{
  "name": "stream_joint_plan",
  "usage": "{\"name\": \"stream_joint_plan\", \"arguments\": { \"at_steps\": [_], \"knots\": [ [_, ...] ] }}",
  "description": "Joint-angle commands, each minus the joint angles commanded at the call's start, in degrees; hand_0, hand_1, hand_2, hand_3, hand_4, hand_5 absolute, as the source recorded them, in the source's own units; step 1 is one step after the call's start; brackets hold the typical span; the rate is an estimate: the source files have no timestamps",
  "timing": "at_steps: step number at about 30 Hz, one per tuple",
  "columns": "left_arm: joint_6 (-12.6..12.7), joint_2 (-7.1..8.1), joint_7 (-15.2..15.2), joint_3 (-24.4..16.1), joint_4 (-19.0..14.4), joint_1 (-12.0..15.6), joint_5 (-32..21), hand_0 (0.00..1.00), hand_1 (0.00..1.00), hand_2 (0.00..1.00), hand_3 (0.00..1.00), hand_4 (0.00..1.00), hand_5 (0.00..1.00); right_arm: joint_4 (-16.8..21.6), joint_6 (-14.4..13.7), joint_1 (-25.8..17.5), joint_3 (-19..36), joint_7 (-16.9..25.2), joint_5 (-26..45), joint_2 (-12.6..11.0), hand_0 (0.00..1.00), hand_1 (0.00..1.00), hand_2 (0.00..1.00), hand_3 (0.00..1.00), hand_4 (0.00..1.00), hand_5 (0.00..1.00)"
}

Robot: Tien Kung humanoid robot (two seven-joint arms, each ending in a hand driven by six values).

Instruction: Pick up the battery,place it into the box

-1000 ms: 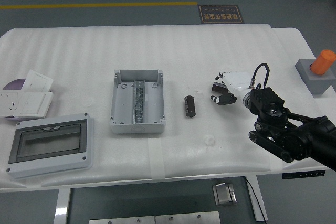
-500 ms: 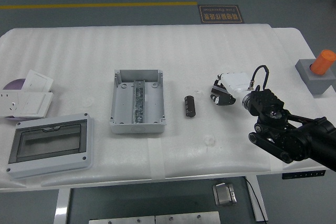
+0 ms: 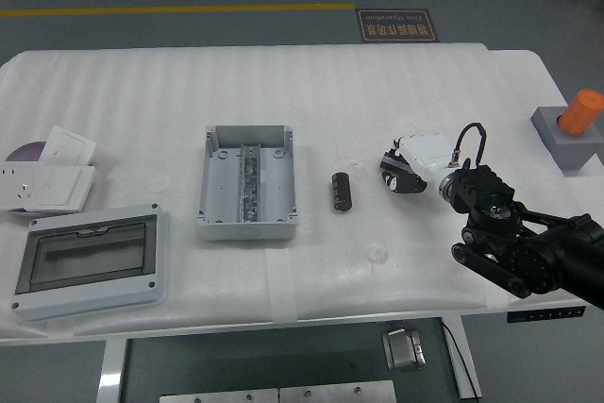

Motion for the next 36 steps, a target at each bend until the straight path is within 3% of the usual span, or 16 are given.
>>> {"name": "stream_joint_plan", "arguments": {
  "at_steps": [8,9,14,15,30,36],
  "knots": [
    [0.0,-0.05,0.0,-0.2,-0.1,0.0,0.1,0.637,0.662,0.554,0.606,0.726,0.452,0.2,-0.6,-0.1,-0.3,-0.1,-0.4,0.2,0.29,0.47,0.567,0.673,0.604,0.459],
    [0.0,-0.06,0.0,-0.3,-0.1,0.0,0.1,0.637,0.663,0.554,0.607,0.726,0.455,0.2,-0.6,-0.1,-0.4,-0.1,-0.3,0.2,0.273,0.465,0.553,0.695,0.362,0.278],
    [0.0,-0.08,0.0,-0.5,-0.1,0.1,0.2,0.637,0.663,0.554,0.607,0.726,0.455,0.0,-0.6,-0.3,-0.9,0.0,-0.3,0.2,0.273,0.465,0.553,0.695,0.362,0.278],
    [0.0,-0.08,0.0,-0.6,-0.1,0.1,0.2,0.637,0.661,0.555,0.608,0.727,0.458,0.0,-0.6,-0.4,-1.0,0.0,-0.3,0.2,0.27,0.464,0.533,0.694,0.282,0.237],
    [0.0,0.16,-0.1,-0.9,-0.3,-0.2,0.6,0.637,0.662,0.557,0.61,0.729,0.467,0.9,-0.9,-0.2,-0.7,0.3,-0.4,0.1,0.27,0.467,0.521,0.693,0.245,0.195],
    [0.0,0.11,-0.1,-1.0,-0.2,-0.4,0.6,0.637,0.663,0.558,0.611,0.73,0.48,3.2,-0.5,0.5,0.4,-0.1,-1.8,-0.1,0.27,0.466,0.52,0.692,0.25,0.203]
  ]
}}
